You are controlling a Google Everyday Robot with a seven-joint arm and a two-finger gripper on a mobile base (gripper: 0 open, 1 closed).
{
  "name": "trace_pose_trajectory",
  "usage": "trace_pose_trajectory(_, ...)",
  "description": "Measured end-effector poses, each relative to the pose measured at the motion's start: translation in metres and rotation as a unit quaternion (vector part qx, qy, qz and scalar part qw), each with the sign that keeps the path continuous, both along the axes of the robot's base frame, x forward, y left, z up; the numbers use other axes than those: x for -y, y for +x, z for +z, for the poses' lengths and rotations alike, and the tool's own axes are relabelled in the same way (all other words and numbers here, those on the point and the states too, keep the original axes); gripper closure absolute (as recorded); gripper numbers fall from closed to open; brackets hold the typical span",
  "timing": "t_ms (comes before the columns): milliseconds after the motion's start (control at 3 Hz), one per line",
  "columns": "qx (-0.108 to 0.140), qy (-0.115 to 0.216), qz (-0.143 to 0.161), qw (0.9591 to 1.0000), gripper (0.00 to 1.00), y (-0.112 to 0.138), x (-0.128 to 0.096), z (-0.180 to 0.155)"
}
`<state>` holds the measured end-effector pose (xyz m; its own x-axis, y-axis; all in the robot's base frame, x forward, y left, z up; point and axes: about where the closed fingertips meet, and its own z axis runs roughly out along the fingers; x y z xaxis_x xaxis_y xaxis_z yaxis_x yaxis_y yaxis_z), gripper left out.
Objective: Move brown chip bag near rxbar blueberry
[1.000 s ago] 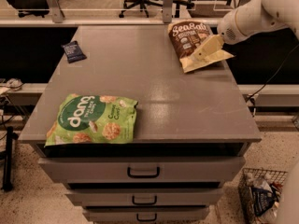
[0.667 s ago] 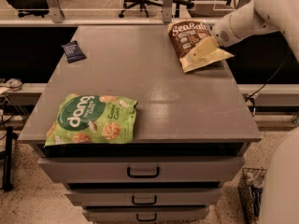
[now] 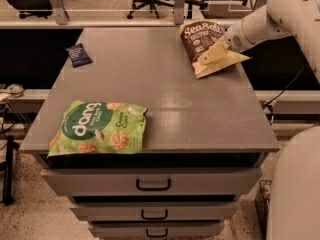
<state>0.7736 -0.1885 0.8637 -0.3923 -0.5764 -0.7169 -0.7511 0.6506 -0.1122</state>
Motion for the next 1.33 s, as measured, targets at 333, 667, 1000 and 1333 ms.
trace_pose_trajectory(333, 0.009, -0.001, 0.009, 0.9999, 0.59, -0.003, -0.003, 0.010)
trace_pose_trajectory(667, 0.020, -0.002, 0.023, 0.9995, 0.82, -0.010, -0.009, 0.022)
trace_pose_trajectory(1000, 0.021, -0.002, 0.034, 0.9992, 1.00, -0.018, -0.014, 0.024)
trace_pose_trajectory(1333, 0.010, 0.000, 0.046, 0.9989, 1.00, -0.029, -0.021, 0.017)
